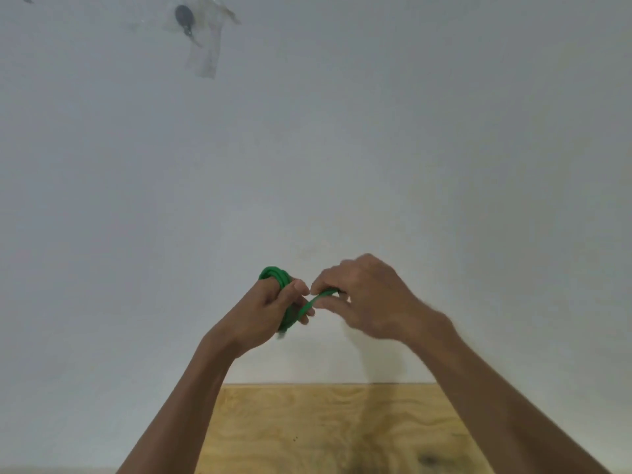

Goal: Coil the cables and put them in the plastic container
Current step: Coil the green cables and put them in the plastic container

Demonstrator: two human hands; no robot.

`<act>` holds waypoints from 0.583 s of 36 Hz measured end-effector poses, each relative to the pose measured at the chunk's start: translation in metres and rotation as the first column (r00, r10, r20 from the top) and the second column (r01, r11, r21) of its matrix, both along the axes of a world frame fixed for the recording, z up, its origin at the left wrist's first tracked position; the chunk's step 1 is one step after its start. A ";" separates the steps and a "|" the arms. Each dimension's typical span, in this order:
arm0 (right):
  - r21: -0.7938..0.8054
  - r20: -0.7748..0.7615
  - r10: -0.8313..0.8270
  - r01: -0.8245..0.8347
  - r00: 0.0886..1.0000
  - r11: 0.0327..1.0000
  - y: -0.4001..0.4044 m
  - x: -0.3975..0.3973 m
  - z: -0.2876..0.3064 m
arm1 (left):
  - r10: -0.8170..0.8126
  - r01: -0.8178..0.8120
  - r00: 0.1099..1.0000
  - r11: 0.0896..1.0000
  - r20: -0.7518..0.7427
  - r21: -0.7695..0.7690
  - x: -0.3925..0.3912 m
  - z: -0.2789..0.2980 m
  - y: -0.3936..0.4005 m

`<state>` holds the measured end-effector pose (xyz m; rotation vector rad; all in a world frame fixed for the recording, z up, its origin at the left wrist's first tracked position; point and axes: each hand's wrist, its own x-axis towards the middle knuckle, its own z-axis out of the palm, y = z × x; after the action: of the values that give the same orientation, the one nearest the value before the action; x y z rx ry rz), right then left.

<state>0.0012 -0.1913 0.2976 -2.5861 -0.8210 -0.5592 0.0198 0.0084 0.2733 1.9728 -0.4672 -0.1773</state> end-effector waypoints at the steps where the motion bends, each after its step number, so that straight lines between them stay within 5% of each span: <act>1: 0.031 -0.047 0.029 -0.028 0.998 0.999 -0.004 0.006 0.004 | -0.027 0.026 0.997 0.999 -0.077 -0.025 -0.002 0.000 0.000; 6: 0.557 -0.316 0.283 -0.065 0.906 0.828 -0.005 0.020 0.007 | -0.284 0.118 0.884 0.905 -0.371 -0.410 -0.016 0.002 -0.002; 14: 0.891 -0.380 0.637 0.079 0.670 0.448 0.024 0.005 -0.037 | -0.410 0.069 0.825 0.756 -0.389 -0.651 -0.019 -0.002 -0.006; 21: 0.860 -0.312 0.435 0.057 0.845 0.506 0.038 -0.002 -0.033 | -0.005 -0.133 0.962 0.863 -0.271 -0.488 -0.021 0.002 -0.015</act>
<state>-0.0008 -0.1530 0.2641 -1.5395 -0.4540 -0.1144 -0.0008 -0.0068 0.2750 1.4195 -0.2379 -0.2457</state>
